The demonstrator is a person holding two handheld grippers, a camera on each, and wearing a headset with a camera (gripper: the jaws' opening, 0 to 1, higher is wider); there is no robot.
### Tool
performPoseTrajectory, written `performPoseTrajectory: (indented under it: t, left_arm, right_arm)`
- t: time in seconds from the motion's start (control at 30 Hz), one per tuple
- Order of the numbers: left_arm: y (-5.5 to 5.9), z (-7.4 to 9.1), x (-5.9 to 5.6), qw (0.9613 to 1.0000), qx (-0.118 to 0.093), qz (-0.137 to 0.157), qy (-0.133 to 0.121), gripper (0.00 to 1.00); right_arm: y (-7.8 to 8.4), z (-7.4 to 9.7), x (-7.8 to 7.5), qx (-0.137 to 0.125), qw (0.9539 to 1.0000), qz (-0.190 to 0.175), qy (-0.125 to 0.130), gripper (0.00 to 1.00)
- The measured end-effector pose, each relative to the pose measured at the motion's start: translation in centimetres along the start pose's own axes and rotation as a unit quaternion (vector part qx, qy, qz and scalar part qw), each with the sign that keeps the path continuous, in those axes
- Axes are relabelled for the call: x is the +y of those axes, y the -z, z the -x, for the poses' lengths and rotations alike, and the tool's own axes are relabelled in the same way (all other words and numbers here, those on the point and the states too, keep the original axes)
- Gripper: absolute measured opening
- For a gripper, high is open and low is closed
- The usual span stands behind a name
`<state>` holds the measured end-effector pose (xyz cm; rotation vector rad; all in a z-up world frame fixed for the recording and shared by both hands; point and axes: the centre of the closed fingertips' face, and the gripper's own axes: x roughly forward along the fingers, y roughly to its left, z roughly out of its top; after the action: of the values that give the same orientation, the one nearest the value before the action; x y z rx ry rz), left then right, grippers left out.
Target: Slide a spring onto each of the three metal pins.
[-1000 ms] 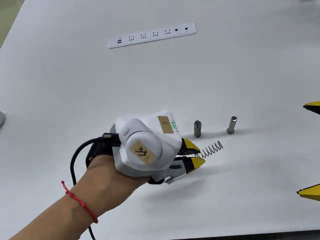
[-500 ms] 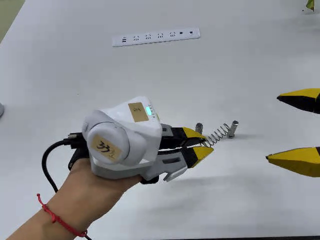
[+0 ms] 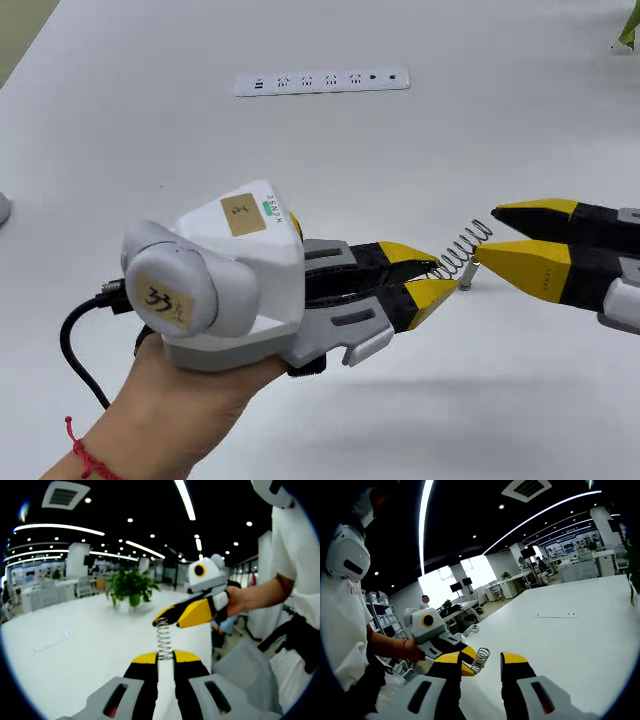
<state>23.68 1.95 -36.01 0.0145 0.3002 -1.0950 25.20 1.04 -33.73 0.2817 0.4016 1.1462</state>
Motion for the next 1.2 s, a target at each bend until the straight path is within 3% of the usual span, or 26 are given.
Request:
performPoseTrajectory:
  t: [0.1,0.57,1.2]
  left_arm:
    - [-0.4,0.0,-0.1,0.9999,-0.010,0.002,0.000,0.10]
    - [-1.0,0.0,-0.4,0.9996,-0.026,0.005,0.010,0.10]
    - [-0.6,-0.3,-1.0,0.9996,-0.018,0.007,0.021,0.11]
  right_arm:
    - [-0.5,-0.2,0.4,-0.020,0.9992,-0.035,-0.008,0.27]
    - [-1.0,-0.4,0.5,-0.024,0.9993,-0.028,-0.009,0.13]
    - [-1.1,-1.0,2.3,0.000,0.9999,0.006,-0.015,0.11]
